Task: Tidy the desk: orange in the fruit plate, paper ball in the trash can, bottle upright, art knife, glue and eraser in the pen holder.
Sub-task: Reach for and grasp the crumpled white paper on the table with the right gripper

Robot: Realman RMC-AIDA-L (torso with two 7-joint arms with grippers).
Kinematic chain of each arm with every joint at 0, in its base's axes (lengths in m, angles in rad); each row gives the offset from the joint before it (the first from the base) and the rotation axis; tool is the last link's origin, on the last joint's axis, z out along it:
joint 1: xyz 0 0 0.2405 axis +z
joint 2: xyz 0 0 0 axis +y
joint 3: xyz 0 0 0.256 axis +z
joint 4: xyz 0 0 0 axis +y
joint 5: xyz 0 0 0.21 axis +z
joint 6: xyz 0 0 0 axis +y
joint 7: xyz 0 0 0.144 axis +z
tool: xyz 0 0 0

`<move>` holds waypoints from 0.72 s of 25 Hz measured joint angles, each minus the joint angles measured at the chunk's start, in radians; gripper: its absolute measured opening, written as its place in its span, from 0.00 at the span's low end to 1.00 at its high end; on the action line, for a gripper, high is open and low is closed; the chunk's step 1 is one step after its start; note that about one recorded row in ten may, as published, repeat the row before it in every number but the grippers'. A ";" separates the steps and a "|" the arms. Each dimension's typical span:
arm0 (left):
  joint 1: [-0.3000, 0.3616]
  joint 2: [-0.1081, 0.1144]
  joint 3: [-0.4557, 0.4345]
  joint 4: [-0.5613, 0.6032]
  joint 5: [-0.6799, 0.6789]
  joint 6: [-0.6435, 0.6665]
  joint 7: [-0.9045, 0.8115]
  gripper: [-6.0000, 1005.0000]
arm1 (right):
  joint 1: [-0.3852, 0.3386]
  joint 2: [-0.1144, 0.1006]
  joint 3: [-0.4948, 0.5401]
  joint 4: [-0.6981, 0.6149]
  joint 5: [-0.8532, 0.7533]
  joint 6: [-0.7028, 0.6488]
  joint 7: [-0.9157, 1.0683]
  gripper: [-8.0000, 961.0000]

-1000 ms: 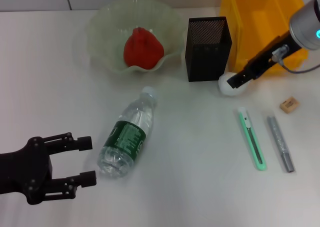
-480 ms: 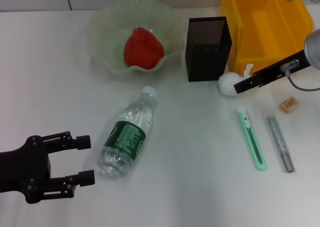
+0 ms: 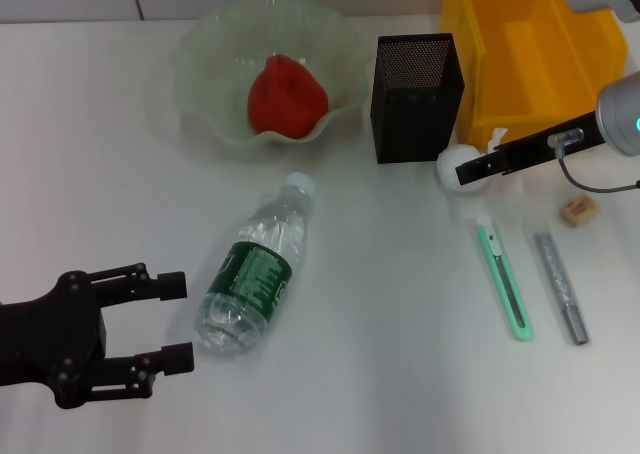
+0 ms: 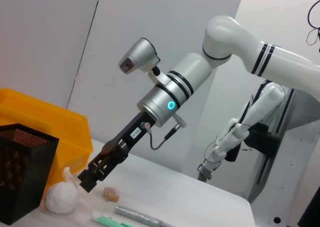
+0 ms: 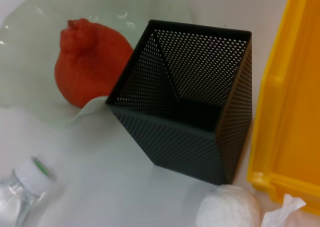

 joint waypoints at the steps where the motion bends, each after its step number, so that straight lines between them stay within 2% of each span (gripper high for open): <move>1: 0.000 -0.001 0.000 0.000 0.002 0.000 0.000 0.75 | 0.001 0.000 0.000 0.011 0.002 0.012 -0.001 0.80; 9: 0.004 -0.008 0.000 -0.006 0.006 0.000 0.001 0.75 | 0.012 0.000 -0.003 0.113 0.045 0.110 -0.015 0.80; 18: 0.006 -0.013 0.002 -0.008 0.010 0.000 0.005 0.75 | 0.023 0.000 -0.018 0.156 0.060 0.157 -0.017 0.80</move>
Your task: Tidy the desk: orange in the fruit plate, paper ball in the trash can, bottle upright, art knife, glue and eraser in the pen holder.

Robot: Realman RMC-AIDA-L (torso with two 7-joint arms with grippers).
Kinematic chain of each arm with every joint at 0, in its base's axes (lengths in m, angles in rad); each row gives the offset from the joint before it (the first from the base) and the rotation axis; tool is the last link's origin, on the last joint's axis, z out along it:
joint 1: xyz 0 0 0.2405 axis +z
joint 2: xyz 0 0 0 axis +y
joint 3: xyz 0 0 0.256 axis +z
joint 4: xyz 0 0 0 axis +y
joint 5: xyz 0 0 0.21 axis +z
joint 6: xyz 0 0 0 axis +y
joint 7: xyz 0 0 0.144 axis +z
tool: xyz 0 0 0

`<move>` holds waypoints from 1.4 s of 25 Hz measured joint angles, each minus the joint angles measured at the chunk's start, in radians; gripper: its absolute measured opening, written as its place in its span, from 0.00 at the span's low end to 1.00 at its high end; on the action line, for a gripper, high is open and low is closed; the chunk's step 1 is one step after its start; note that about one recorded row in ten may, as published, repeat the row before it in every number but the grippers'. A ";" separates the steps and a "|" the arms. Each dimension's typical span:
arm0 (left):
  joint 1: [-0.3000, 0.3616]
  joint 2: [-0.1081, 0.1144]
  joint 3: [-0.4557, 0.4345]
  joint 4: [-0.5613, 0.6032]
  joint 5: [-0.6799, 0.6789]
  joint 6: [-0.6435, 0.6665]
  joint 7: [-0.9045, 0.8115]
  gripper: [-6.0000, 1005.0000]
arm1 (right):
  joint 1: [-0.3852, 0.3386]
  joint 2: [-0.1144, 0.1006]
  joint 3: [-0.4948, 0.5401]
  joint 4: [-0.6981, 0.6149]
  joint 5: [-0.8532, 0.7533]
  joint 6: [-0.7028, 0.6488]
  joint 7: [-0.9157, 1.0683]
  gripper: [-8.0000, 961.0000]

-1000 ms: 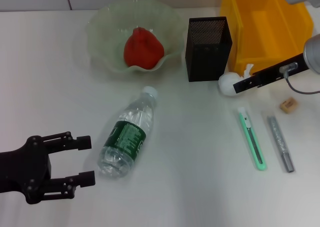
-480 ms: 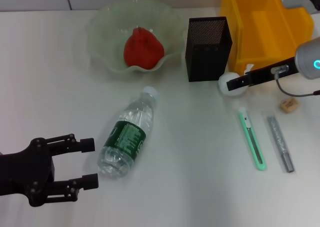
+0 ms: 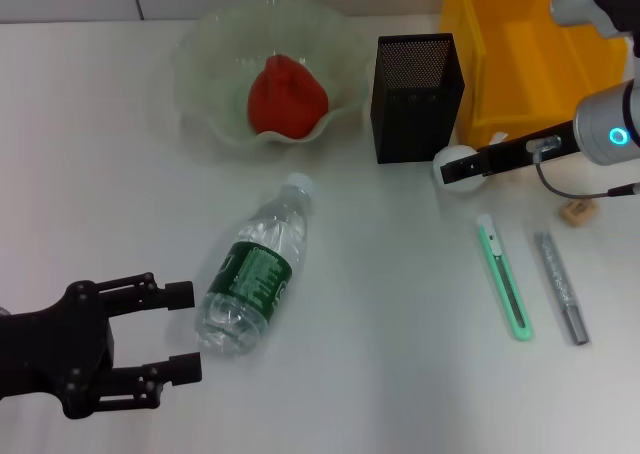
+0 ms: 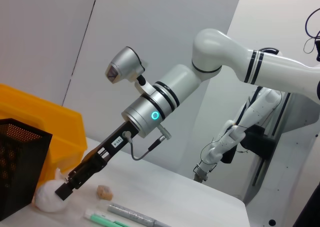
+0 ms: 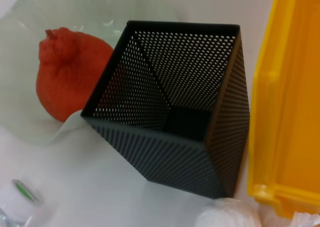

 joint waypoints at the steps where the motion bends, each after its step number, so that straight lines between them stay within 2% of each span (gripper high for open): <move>1: 0.001 -0.001 0.000 0.000 0.000 0.000 0.003 0.75 | 0.003 0.000 -0.005 0.010 0.005 0.015 0.000 0.80; 10: -0.001 -0.009 -0.001 -0.001 0.017 0.001 0.008 0.75 | 0.024 -0.001 -0.025 0.046 0.010 0.039 -0.002 0.80; 21: -0.002 -0.012 -0.001 -0.001 0.025 0.000 0.008 0.75 | 0.034 -0.001 -0.037 0.053 0.045 0.033 -0.042 0.72; 23: -0.001 -0.012 -0.002 -0.001 0.025 0.000 0.008 0.75 | 0.032 -0.002 -0.037 0.043 0.046 0.022 -0.044 0.55; 24: -0.001 -0.012 -0.002 -0.001 0.025 0.000 0.008 0.75 | 0.029 -0.002 -0.037 0.034 0.046 0.010 -0.047 0.55; 26: 0.002 -0.010 -0.004 -0.001 0.025 0.000 0.007 0.75 | 0.004 -0.003 -0.028 -0.053 0.048 -0.071 -0.054 0.55; 27: 0.002 -0.010 -0.004 -0.001 0.025 0.000 0.007 0.75 | 0.004 -0.003 -0.028 -0.053 0.048 -0.071 -0.054 0.54; 30: 0.006 -0.007 -0.006 -0.001 0.025 0.001 0.006 0.75 | -0.039 -0.004 -0.004 -0.207 0.079 -0.187 -0.064 0.54; 31: 0.007 -0.006 -0.007 -0.001 0.025 0.001 0.005 0.75 | -0.052 -0.005 0.049 -0.278 0.120 -0.268 -0.089 0.54; 32: 0.007 -0.005 -0.008 -0.001 0.025 0.001 0.005 0.75 | -0.052 -0.005 0.049 -0.278 0.120 -0.268 -0.089 0.54; 35: 0.005 -0.005 -0.008 -0.001 0.025 0.002 0.004 0.75 | -0.045 -0.006 0.168 -0.343 0.179 -0.375 -0.134 0.54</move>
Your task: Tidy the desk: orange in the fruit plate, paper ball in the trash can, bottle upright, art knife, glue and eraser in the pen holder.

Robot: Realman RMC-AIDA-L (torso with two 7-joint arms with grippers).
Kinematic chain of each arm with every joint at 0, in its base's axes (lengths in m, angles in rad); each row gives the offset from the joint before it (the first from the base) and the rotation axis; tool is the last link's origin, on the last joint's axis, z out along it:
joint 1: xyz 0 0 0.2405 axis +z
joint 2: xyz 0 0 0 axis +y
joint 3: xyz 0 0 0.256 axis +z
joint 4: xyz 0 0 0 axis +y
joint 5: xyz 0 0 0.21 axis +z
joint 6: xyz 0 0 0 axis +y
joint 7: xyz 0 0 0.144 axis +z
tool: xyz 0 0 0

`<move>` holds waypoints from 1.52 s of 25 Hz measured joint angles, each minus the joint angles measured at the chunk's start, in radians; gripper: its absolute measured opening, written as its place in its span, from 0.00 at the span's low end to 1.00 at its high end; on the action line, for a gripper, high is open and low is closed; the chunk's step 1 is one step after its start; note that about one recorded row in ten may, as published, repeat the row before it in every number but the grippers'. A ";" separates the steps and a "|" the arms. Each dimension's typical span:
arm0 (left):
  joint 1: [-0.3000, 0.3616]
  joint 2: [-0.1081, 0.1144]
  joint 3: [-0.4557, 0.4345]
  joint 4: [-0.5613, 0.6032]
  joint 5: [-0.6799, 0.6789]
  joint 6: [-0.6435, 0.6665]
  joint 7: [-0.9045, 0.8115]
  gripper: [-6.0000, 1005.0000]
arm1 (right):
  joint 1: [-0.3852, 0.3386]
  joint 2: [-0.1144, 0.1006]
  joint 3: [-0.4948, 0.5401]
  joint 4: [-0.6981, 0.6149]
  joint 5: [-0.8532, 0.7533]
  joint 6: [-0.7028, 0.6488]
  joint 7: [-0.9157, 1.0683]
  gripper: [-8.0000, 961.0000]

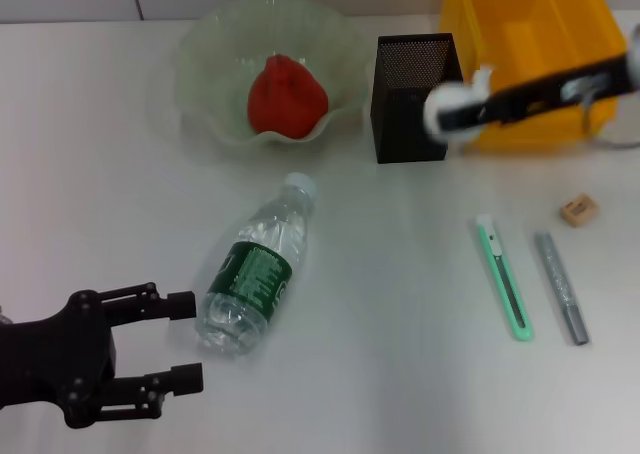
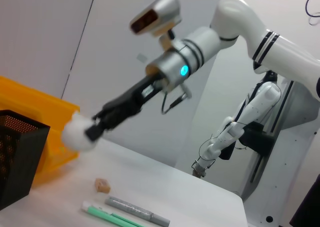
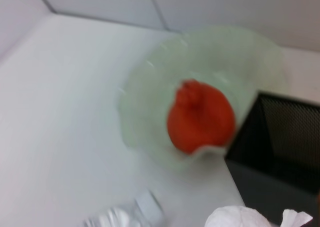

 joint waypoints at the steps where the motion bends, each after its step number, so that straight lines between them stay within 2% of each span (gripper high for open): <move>1: 0.000 0.000 0.000 0.000 0.000 0.000 0.000 0.75 | 0.005 -0.003 0.086 -0.033 0.004 -0.004 -0.028 0.54; 2: 0.000 0.000 0.000 0.000 0.000 0.000 0.000 0.75 | 0.005 -0.003 0.086 -0.033 0.004 -0.004 -0.028 0.54; 4: -0.002 0.000 0.000 0.000 0.000 0.001 0.000 0.75 | 0.008 -0.010 0.148 -0.040 -0.001 0.034 -0.047 0.54; 6: -0.008 -0.001 0.003 0.002 0.000 0.001 -0.004 0.74 | 0.021 -0.028 0.234 -0.020 -0.007 0.117 -0.077 0.54; 10: -0.008 -0.001 0.002 0.004 0.000 0.000 -0.005 0.74 | 0.033 -0.038 0.261 0.017 -0.021 0.181 -0.092 0.54; 11: -0.009 -0.002 0.001 0.005 0.000 0.000 -0.006 0.74 | 0.040 -0.038 0.257 0.049 -0.046 0.250 -0.092 0.54; 15: -0.011 -0.002 0.000 0.005 0.000 -0.001 -0.006 0.74 | 0.052 -0.034 0.249 0.109 -0.065 0.326 -0.101 0.54; 19: -0.013 -0.001 0.000 0.003 0.000 0.000 -0.007 0.74 | 0.068 -0.031 0.246 0.162 -0.067 0.354 -0.125 0.60; 28: -0.015 0.001 -0.002 0.003 0.000 -0.003 -0.009 0.74 | 0.063 -0.027 0.246 0.164 -0.065 0.345 -0.136 0.74; 32: -0.016 0.003 -0.008 0.010 -0.004 -0.003 -0.024 0.74 | 0.041 -0.018 0.249 0.133 -0.060 0.326 -0.141 0.74; 35: -0.017 0.004 -0.013 0.012 -0.005 -0.002 -0.033 0.74 | -0.004 -0.012 0.251 0.083 0.012 0.254 -0.198 0.74; 36: -0.022 0.005 -0.047 0.058 -0.002 -0.028 -0.134 0.74 | -0.049 -0.012 0.258 0.061 0.137 0.141 -0.295 0.74; 37: -0.023 0.004 -0.053 0.075 -0.001 -0.035 -0.165 0.74 | -0.049 -0.012 0.258 0.061 0.137 0.141 -0.295 0.74; 38: -0.023 0.003 -0.060 0.102 -0.001 -0.046 -0.214 0.74 | -0.076 -0.014 0.265 0.060 0.214 0.067 -0.363 0.74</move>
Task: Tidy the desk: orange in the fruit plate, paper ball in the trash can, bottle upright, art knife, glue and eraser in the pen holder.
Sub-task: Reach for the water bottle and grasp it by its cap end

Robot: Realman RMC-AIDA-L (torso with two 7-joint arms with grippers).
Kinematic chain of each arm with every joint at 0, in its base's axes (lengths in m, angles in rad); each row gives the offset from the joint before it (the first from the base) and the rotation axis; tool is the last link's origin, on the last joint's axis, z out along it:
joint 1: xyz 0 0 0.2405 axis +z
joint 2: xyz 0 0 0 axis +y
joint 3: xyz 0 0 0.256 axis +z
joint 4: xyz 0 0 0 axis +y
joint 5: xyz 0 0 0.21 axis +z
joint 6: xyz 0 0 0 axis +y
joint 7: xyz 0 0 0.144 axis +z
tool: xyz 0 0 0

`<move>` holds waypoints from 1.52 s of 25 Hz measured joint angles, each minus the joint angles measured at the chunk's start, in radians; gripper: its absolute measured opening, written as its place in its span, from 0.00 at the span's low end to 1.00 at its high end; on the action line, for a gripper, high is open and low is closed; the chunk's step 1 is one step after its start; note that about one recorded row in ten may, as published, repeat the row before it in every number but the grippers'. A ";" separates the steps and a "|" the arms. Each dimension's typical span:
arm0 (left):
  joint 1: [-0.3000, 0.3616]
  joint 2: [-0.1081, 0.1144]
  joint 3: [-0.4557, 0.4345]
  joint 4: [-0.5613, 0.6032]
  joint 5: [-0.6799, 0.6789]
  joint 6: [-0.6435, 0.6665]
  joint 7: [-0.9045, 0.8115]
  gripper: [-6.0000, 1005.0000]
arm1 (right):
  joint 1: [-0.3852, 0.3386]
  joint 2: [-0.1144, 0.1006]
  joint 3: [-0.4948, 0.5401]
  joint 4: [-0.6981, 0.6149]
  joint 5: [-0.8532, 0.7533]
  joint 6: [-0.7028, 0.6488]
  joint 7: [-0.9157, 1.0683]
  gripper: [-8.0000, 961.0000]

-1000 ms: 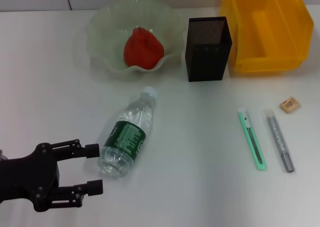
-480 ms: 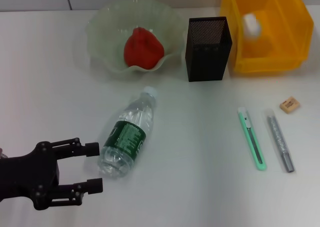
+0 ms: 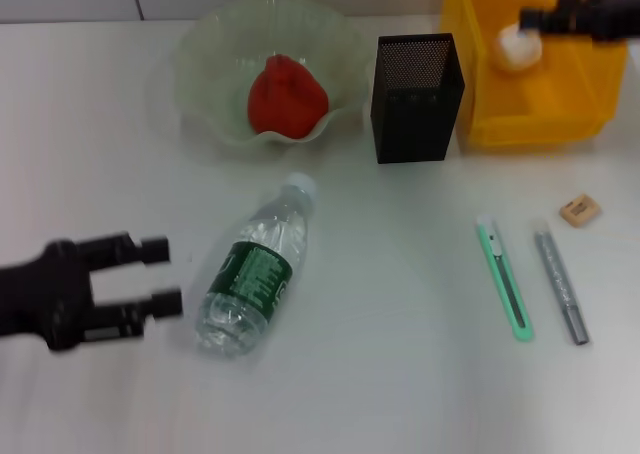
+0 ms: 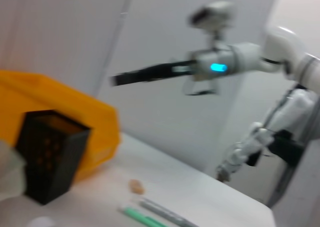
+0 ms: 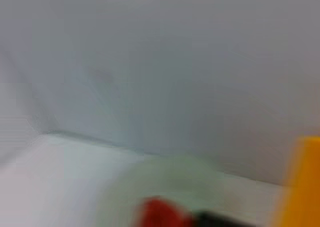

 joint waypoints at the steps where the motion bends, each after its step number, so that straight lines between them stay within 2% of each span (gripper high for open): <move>1: -0.001 -0.005 -0.006 0.066 0.000 -0.014 -0.094 0.74 | -0.046 -0.004 0.018 0.011 0.096 -0.109 -0.102 0.74; 2: -0.001 -0.005 -0.006 0.066 0.000 -0.014 -0.094 0.74 | -0.046 -0.004 0.018 0.011 0.096 -0.109 -0.102 0.74; 3: -0.004 -0.012 -0.006 0.146 0.005 -0.026 -0.191 0.74 | -0.089 -0.004 0.041 0.042 0.148 -0.200 -0.219 0.74; 5: -0.010 -0.017 -0.005 0.189 0.013 -0.036 -0.247 0.74 | -0.103 -0.002 0.048 0.060 0.154 -0.227 -0.268 0.74; 6: -0.025 -0.030 -0.002 0.286 0.044 -0.062 -0.370 0.74 | -0.134 -0.001 0.058 0.130 0.160 -0.285 -0.401 0.74; 7: -0.025 -0.030 -0.002 0.286 0.044 -0.062 -0.370 0.74 | -0.134 -0.001 0.058 0.130 0.160 -0.285 -0.401 0.74; 8: -0.038 -0.038 0.000 0.334 0.068 -0.074 -0.435 0.74 | -0.148 -0.006 0.060 0.232 0.159 -0.323 -0.523 0.74; 9: -0.038 -0.038 0.000 0.334 0.068 -0.074 -0.435 0.74 | -0.148 -0.006 0.060 0.232 0.159 -0.323 -0.523 0.74; 10: -0.056 -0.046 0.002 0.380 0.097 -0.086 -0.505 0.74 | -0.151 -0.011 0.060 0.273 0.157 -0.333 -0.564 0.74; 11: -0.056 -0.046 0.002 0.380 0.097 -0.086 -0.505 0.74 | -0.153 -0.021 0.060 0.360 0.156 -0.343 -0.642 0.74; 13: -0.186 -0.078 0.024 0.529 0.274 -0.125 -0.808 0.74 | -0.153 -0.023 0.060 0.388 0.156 -0.342 -0.673 0.74; 15: -0.227 -0.082 0.043 0.542 0.328 -0.141 -0.887 0.74 | -0.153 -0.025 0.060 0.433 0.156 -0.337 -0.725 0.74; 16: -0.293 -0.084 0.093 0.543 0.394 -0.171 -0.985 0.74 | -0.152 -0.026 0.061 0.462 0.156 -0.326 -0.758 0.74; 17: -0.293 -0.084 0.093 0.543 0.394 -0.171 -0.985 0.74 | -0.152 -0.026 0.061 0.462 0.156 -0.326 -0.758 0.74; 18: -0.352 -0.084 0.158 0.540 0.462 -0.214 -1.079 0.74 | -0.151 -0.023 0.061 0.474 0.156 -0.312 -0.774 0.74; 20: -0.375 -0.084 0.192 0.539 0.496 -0.234 -1.122 0.74 | -0.150 -0.021 0.061 0.476 0.156 -0.304 -0.778 0.74; 21: -0.422 -0.086 0.251 0.533 0.548 -0.260 -1.189 0.74 | -0.148 -0.018 0.062 0.477 0.156 -0.294 -0.785 0.74; 22: -0.422 -0.086 0.251 0.533 0.548 -0.260 -1.189 0.74 | -0.148 -0.018 0.062 0.477 0.156 -0.294 -0.785 0.74; 24: -0.463 -0.086 0.292 0.517 0.575 -0.275 -1.236 0.74 | -0.147 -0.017 0.062 0.478 0.156 -0.290 -0.791 0.74; 26: -0.520 -0.089 0.363 0.455 0.611 -0.321 -1.294 0.74 | -0.144 -0.016 0.062 0.478 0.156 -0.289 -0.797 0.74; 30: -0.558 -0.092 0.412 0.385 0.639 -0.379 -1.313 0.74 | -0.142 -0.013 0.058 0.479 0.156 -0.286 -0.808 0.74; 31: -0.572 -0.094 0.444 0.327 0.643 -0.439 -1.316 0.74 | -0.141 -0.012 0.056 0.479 0.156 -0.280 -0.811 0.74; 38: -0.567 -0.097 0.535 0.253 0.638 -0.574 -1.320 0.74 | -0.141 -0.011 0.053 0.480 0.156 -0.270 -0.812 0.74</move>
